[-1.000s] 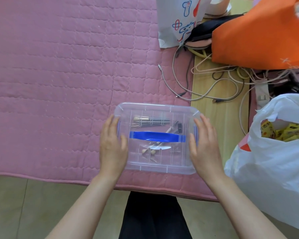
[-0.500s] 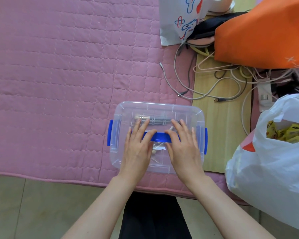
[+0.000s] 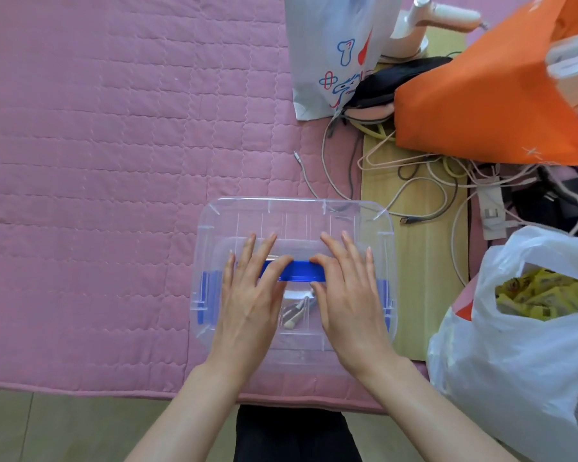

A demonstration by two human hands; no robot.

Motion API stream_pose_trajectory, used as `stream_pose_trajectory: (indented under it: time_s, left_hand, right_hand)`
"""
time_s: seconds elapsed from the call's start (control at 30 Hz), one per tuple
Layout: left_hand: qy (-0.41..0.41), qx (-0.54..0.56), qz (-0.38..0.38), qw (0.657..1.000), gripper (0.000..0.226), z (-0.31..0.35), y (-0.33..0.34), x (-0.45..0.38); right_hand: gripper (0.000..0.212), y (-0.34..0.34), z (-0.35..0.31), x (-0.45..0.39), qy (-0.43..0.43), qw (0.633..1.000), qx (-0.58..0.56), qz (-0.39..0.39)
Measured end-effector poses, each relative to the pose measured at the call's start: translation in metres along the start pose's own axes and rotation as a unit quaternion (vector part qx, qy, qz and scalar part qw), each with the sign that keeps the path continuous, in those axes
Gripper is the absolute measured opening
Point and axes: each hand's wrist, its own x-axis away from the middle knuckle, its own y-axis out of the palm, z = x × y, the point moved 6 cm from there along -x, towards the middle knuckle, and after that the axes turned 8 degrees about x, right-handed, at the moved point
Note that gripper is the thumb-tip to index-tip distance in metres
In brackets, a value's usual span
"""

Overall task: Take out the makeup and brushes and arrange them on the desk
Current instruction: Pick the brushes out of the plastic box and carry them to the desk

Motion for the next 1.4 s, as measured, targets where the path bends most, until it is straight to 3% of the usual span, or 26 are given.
stream_pose_trajectory:
  time_s: [0.43, 0.7, 0.93, 1.1, 1.4]
  left_hand:
    - [0.039, -0.037, 0.015, 0.998, 0.028, 0.003, -0.013, -0.131]
    - [0.025, -0.05, -0.023, 0.998, 0.026, -0.039, 0.023, -0.194]
    - [0.005, -0.114, -0.105, 0.988, 0.022, -0.086, 0.062, -0.211]
    - [-0.008, -0.144, -0.157, 0.977, 0.019, -0.098, 0.081, -0.218]
    - [-0.062, -0.163, -0.171, 0.97, 0.022, -0.119, 0.089, -0.217]
  right_hand:
    - [0.029, -0.03, 0.025, -0.128, 0.021, 0.997, -0.062, 0.028]
    - [0.028, 0.014, 0.055, -0.194, 0.043, 0.998, -0.047, -0.012]
    - [0.03, 0.075, 0.075, -0.211, 0.031, 0.995, 0.006, -0.094]
    - [0.03, 0.093, 0.083, -0.209, 0.03, 0.993, 0.042, -0.108]
    - [0.031, 0.108, 0.092, -0.207, 0.009, 0.987, 0.075, -0.144]
